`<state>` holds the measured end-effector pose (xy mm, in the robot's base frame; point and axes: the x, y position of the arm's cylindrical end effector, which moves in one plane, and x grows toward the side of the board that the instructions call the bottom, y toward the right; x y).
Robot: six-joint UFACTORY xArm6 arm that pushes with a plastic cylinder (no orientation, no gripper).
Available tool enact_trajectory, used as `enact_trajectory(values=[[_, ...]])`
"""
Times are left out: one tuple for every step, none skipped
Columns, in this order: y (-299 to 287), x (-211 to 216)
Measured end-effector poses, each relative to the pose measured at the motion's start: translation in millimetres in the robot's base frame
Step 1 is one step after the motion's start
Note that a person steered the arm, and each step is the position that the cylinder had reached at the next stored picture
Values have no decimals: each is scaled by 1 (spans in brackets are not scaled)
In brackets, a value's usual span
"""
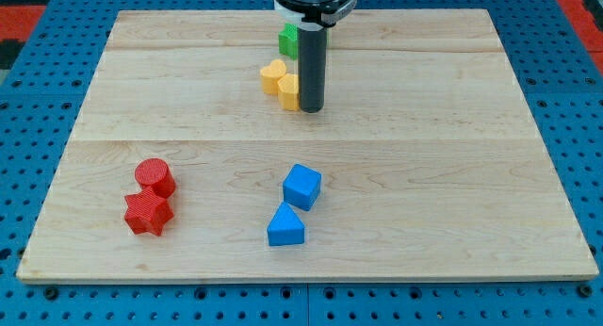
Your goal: Place the yellow hexagon at the top left of the blue cube
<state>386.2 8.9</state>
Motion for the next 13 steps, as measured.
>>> enact_trajectory(values=[[1,0],[41,-3],[82,-41],[75,-77],[36,-89],[12,-117],[-31,-117],[-38,-100],[-61,-95],[-16,-71],[-2,-36],[24,-15],[6,-23]])
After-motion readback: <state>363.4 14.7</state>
